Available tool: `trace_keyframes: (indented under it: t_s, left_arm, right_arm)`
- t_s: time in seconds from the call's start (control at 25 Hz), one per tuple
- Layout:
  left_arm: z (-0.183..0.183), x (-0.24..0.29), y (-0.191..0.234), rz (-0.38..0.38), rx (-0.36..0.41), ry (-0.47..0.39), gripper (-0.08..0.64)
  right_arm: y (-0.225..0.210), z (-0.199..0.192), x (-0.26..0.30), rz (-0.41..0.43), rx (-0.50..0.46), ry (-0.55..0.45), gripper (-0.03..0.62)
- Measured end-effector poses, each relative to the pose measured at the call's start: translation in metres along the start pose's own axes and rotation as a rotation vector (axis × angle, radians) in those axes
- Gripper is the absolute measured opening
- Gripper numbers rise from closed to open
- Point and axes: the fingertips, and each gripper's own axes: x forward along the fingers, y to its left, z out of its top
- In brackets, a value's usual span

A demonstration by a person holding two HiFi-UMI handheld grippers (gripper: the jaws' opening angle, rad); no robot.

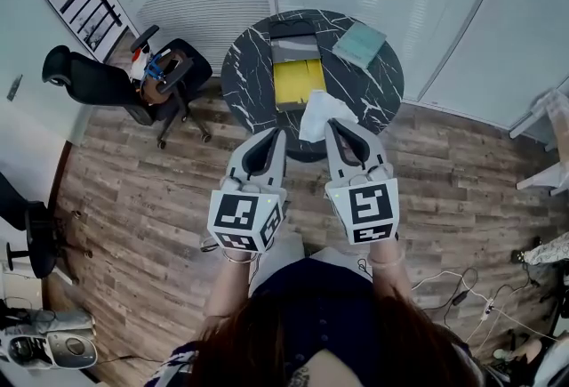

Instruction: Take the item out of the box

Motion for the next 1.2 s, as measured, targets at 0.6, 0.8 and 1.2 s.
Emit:
trace_keyframes:
  t_s: [0.6, 0.8, 1.2]
  left_arm:
    - [-0.001, -0.015, -0.026, 0.023, 0.003, 0.0, 0.026]
    - [0.0, -0.02, -0.032, 0.03, 0.005, 0.002, 0.027]
    - [0.001, -0.02, -0.043, 0.032, 0.013, 0.012, 0.027]
  right_arm:
    - [-0.001, 0.001, -0.033, 0.021, 0.005, -0.015, 0.025]
    - [0.002, 0.005, -0.043, 0.032, 0.007, -0.025, 0.025]
    - [-0.003, -0.001, -0.051, 0.031, 0.024, -0.019, 0.025]
